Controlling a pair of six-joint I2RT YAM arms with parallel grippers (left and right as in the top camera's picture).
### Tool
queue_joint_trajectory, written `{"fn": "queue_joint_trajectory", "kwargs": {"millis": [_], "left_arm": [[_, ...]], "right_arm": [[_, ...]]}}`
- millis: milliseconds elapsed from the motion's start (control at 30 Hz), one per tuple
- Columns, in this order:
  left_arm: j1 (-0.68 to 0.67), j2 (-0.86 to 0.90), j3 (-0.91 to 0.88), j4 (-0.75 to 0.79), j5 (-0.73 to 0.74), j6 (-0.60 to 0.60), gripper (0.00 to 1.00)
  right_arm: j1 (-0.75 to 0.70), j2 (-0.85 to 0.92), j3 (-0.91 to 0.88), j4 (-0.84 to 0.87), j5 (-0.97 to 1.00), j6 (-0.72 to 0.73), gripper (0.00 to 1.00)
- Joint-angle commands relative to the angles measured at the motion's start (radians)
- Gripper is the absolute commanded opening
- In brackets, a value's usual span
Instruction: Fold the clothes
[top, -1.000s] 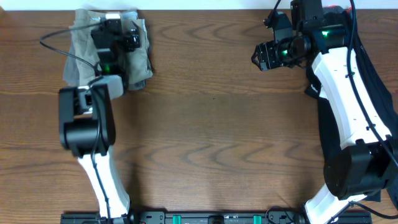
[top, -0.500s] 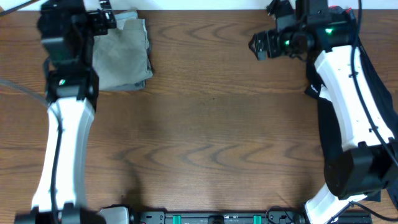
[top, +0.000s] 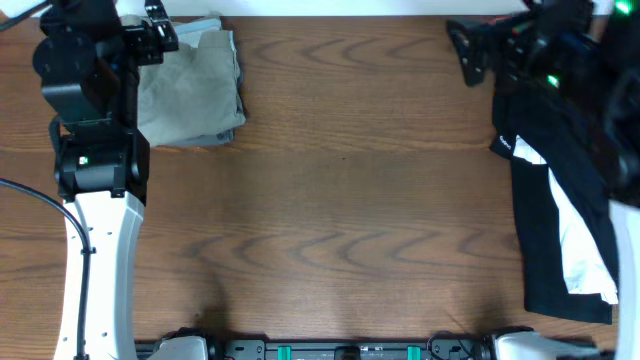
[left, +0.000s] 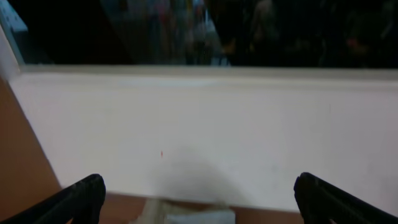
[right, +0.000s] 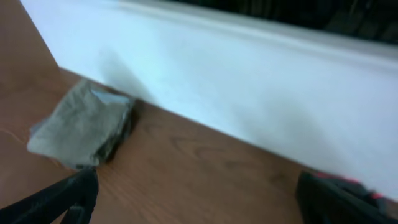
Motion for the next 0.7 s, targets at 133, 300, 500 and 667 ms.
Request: {"fn": "queue_joint_trajectory", "kwargs": {"millis": [133,300,500,667], "left_arm": [[0.003,-0.003,0.006,-0.205,-0.008,-0.008,0.98],[0.003,-0.003,0.006,-0.42,-0.008,-0.008,0.98],[0.003,-0.003,0.006,-0.667,-0.008,-0.008,0.98],[0.003,-0.003,0.005,-0.82,-0.008,-0.008,0.98]], "right_arm": [[-0.01,-0.032,-0.004,-0.099,0.08,-0.004,0.99],[-0.011,-0.032,-0.014,-0.14,0.142,-0.005,0.99],[-0.011,-0.09,-0.179,-0.021,0.183,-0.007,0.99],[-0.019,-0.255,-0.523,0.354,0.182,-0.007,0.99]]}}
